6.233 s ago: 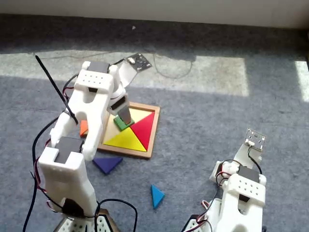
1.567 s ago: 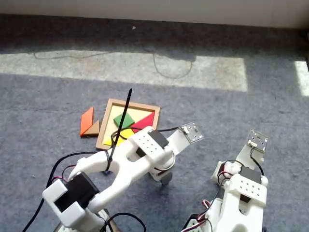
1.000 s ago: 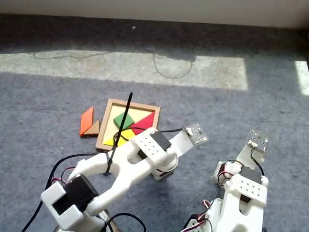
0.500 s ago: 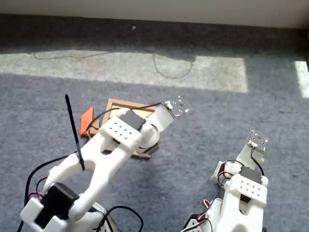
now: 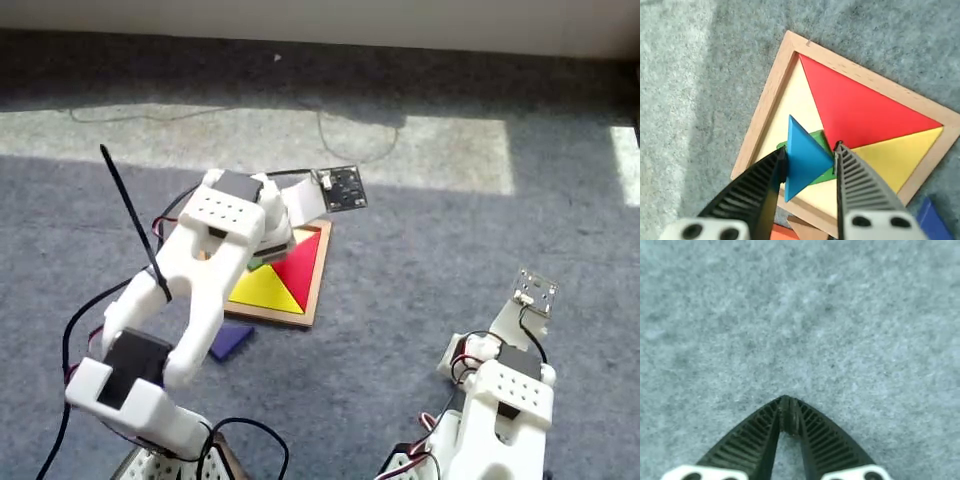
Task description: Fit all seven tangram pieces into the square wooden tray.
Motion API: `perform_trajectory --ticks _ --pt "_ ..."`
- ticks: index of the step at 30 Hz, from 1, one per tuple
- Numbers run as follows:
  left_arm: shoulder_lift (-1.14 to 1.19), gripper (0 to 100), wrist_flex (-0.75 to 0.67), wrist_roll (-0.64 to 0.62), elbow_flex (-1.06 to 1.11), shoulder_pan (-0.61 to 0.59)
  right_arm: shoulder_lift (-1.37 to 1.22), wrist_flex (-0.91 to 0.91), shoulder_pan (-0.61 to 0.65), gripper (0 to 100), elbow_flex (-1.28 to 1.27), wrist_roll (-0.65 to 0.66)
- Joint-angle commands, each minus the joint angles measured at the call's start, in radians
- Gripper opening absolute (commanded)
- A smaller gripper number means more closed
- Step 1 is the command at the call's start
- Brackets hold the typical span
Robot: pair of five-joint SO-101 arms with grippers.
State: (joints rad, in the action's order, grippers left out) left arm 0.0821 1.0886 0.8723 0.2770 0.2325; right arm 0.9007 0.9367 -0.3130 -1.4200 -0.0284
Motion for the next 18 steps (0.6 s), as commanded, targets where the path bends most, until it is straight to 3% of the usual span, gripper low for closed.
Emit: perform_trajectory --ticks 1,4,10,18 --pt "0.11 14 0.008 0.069 -0.157 -0.013 0.007 -0.007 -0.018 0.5 -0.002 0.009" --pt "0.191 16 0.009 0.068 -0.237 -0.012 0.007 -0.007 -0.018 0.5 -0.002 0.009" --pt "0.259 30 0.02 0.068 -0.285 -0.018 0.007 -0.007 -0.018 0.5 -0.001 0.009" --pt "0.213 30 0.057 0.063 -0.318 -0.071 0.007 -0.007 -0.018 0.5 -0.001 0.009"
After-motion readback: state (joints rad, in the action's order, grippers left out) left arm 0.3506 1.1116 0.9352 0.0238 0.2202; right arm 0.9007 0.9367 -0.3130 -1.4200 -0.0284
